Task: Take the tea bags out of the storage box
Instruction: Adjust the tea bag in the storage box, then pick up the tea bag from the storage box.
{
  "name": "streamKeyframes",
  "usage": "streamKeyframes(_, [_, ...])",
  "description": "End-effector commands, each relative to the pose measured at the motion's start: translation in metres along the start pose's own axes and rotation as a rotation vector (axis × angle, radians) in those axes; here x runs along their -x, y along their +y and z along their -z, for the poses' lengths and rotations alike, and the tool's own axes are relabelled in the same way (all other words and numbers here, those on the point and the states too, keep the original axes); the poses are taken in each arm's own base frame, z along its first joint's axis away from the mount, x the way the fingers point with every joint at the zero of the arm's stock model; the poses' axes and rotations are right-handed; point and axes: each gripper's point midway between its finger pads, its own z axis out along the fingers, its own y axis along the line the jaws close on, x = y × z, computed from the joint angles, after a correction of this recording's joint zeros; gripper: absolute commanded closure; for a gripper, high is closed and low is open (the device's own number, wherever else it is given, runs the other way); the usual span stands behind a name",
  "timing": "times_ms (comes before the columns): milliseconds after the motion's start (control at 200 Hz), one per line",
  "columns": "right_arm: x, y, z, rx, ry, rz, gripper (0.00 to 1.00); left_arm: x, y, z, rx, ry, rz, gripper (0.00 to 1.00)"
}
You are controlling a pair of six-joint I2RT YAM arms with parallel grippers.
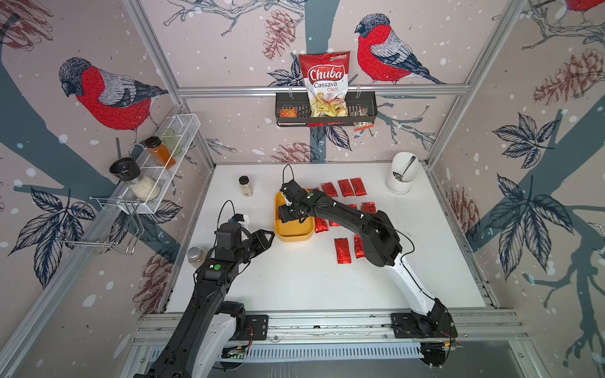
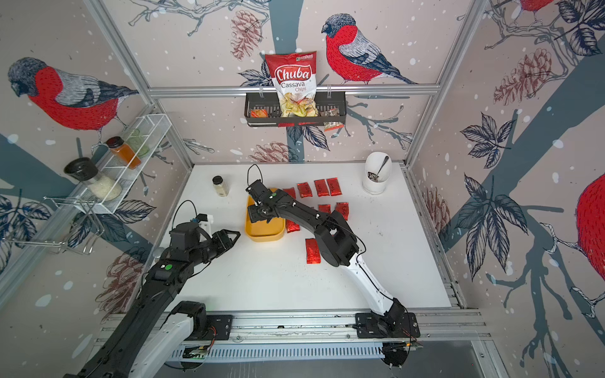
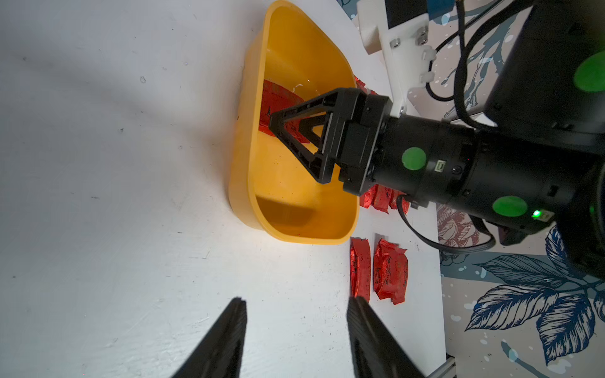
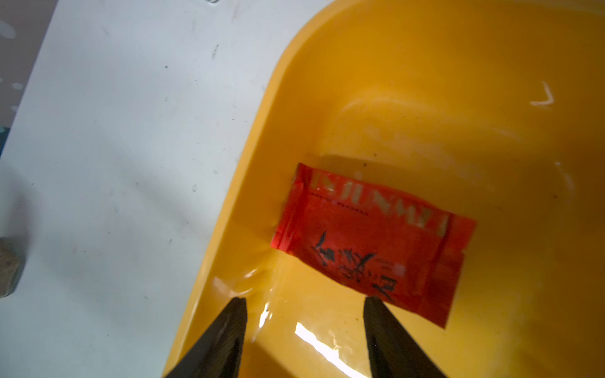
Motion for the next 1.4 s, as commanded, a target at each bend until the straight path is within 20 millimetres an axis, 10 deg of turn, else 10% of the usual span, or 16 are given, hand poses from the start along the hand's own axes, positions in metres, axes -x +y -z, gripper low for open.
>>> streamKeyframes(0, [0.004, -0.024, 0.005, -0.119, -0.03, -0.087, 0.39, 0.001, -0.004, 0.0, -0.022, -0.004, 0.004, 0.45])
streamKeyframes(745, [0.006, -0.046, -0.029, -0.103, -0.021, -0.26, 0.35, 0.001, -0.007, -0.005, -0.04, 0.01, -0.02, 0.45])
streamKeyframes(1396, [0.022, -0.016, -0.007, 0.064, -0.069, -0.316, 0.83, 0.0, -0.007, -0.001, -0.041, 0.011, -0.018, 0.45])
